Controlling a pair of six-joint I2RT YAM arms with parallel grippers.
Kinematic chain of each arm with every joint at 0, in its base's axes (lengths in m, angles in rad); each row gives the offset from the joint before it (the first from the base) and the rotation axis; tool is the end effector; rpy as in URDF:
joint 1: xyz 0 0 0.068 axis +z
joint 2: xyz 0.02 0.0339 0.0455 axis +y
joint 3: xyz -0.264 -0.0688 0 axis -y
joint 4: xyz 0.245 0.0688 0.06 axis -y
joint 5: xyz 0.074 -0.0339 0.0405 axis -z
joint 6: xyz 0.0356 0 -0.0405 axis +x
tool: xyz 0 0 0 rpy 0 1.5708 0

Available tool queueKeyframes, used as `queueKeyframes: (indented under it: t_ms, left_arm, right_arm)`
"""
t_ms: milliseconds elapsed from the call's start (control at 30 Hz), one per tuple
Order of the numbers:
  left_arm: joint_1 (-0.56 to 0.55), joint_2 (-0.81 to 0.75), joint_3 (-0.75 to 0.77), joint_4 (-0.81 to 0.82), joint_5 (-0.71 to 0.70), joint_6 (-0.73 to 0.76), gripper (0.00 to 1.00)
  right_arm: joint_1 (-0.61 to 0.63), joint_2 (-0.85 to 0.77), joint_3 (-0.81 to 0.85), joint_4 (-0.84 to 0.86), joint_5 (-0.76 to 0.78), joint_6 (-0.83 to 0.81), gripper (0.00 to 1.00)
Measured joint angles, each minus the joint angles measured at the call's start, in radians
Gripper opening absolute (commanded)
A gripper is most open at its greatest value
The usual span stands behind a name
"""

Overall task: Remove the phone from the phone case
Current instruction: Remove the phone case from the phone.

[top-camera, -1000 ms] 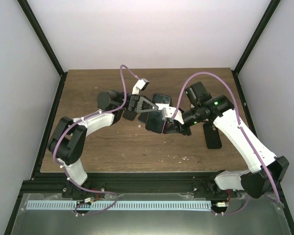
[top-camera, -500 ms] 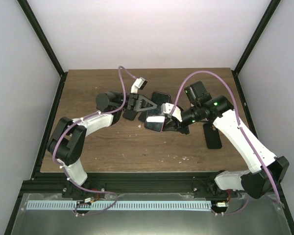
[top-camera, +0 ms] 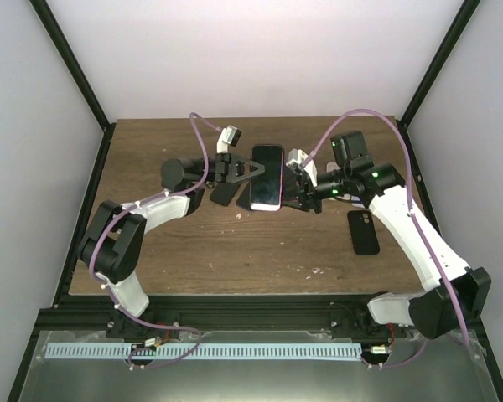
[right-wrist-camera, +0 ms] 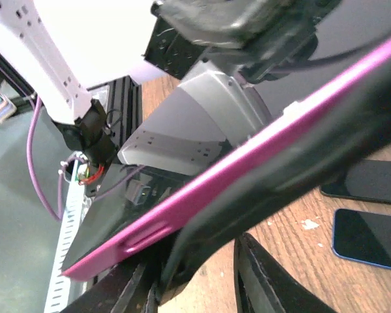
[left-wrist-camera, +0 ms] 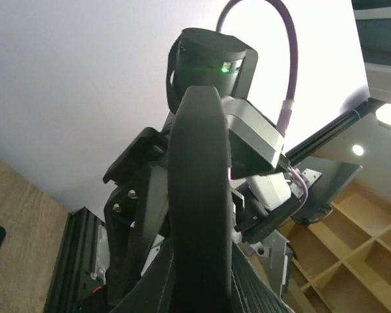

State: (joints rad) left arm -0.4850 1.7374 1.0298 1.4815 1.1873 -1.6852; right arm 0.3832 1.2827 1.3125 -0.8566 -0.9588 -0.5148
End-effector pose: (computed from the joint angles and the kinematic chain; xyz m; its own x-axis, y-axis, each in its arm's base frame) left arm 0.2955 -0.1930 0.3212 -0.8268 0.0155 -0.5623 0.5274 -0.3262 -0.7845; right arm 0.2229 0.1213 0.3644 -0.2351 -0.3997 -0.8860 -0.9704 0.1479 0.1907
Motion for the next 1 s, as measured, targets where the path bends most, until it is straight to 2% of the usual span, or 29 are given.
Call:
queueKeyframes:
  t_ms: [300,467,767,833,900,1000]
  left_arm:
    - [0.002,-0.056,-0.039,-0.098,-0.043,0.138,0.0]
    - [0.002,-0.066,-0.05,-0.103,-0.06,0.171,0.0]
    - [0.002,-0.074,-0.052,-0.143,-0.105,0.221,0.0]
    - [0.002,-0.088,-0.054,-0.171,-0.115,0.246,0.0]
    - [0.002,-0.113,-0.058,-0.22,-0.126,0.289,0.0]
    - [0.0,-0.161,-0.057,-0.368,-0.152,0.41,0.0]
  right_arm:
    - [-0.02,0.093,0.018,0.08,-0.105,0.184,0.34]
    - [-0.023,0.112,0.018,0.117,-0.148,0.267,0.38]
    - [-0.044,0.14,0.018,0.196,-0.217,0.386,0.4]
    - [-0.048,0.141,0.018,0.219,-0.234,0.407,0.32]
    - [-0.048,0.141,0.018,0.241,-0.253,0.429,0.17]
    - [-0.048,0.139,0.015,0.268,-0.277,0.45,0.03]
